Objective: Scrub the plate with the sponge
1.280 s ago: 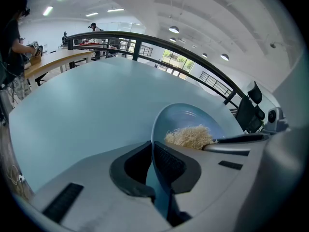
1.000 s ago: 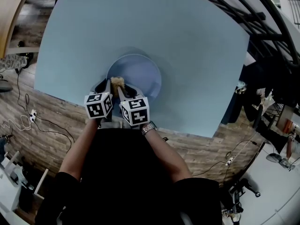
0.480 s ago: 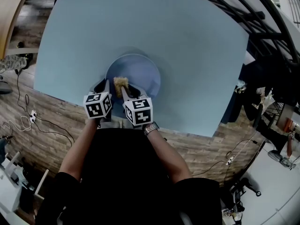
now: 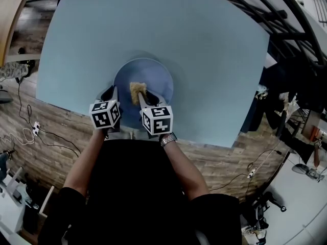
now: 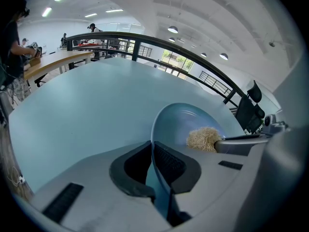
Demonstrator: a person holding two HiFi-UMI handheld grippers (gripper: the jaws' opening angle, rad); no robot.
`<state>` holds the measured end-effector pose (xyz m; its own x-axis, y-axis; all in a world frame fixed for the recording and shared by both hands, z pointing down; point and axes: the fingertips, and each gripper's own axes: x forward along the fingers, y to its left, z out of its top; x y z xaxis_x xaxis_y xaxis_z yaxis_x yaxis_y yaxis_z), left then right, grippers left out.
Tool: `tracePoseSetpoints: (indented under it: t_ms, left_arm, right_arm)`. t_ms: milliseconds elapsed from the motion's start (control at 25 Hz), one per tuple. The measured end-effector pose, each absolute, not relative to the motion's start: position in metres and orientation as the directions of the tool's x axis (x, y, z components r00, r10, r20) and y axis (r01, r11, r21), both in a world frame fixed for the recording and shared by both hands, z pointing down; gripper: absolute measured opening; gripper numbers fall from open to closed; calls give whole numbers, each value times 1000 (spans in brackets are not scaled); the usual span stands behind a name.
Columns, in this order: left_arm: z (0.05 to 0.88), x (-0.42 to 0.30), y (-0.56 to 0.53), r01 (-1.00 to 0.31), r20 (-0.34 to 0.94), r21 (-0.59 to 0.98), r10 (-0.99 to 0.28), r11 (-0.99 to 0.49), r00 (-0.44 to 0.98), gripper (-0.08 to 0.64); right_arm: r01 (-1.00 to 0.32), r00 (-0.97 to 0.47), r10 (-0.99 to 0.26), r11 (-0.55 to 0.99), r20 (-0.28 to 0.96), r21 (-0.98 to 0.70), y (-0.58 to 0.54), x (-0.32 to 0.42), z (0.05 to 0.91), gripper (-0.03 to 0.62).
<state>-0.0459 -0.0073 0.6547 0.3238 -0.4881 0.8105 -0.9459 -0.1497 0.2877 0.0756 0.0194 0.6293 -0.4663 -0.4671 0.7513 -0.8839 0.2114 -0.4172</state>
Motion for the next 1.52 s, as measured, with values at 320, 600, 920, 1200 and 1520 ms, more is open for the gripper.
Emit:
tracePoseSetpoints:
  t_ms: [320, 600, 920, 1200, 1520]
  left_arm:
    - [656, -45, -7, -946, 811, 285, -487, -156, 324, 6]
    - [655, -42, -6, -947, 811, 279, -488, -162, 322, 8]
    - [655, -43, -7, -950, 811, 271, -494, -157, 313, 8]
    - [655, -42, -6, -954, 809, 265, -506, -143, 300, 8]
    - [655, -43, -8, -956, 807, 265, -515, -125, 291, 8]
  right_arm:
    - [-897, -439, -482, 182, 758, -403, 19, 91, 631, 69]
    - [-907, -414, -494, 155, 765, -391, 21, 108, 630, 69]
    - [-912, -401, -501, 139, 767, -386, 21, 120, 630, 69]
    - [-917, -386, -511, 124, 768, -379, 25, 136, 629, 69]
    - [-922, -376, -513, 131, 771, -363, 24, 150, 629, 69]
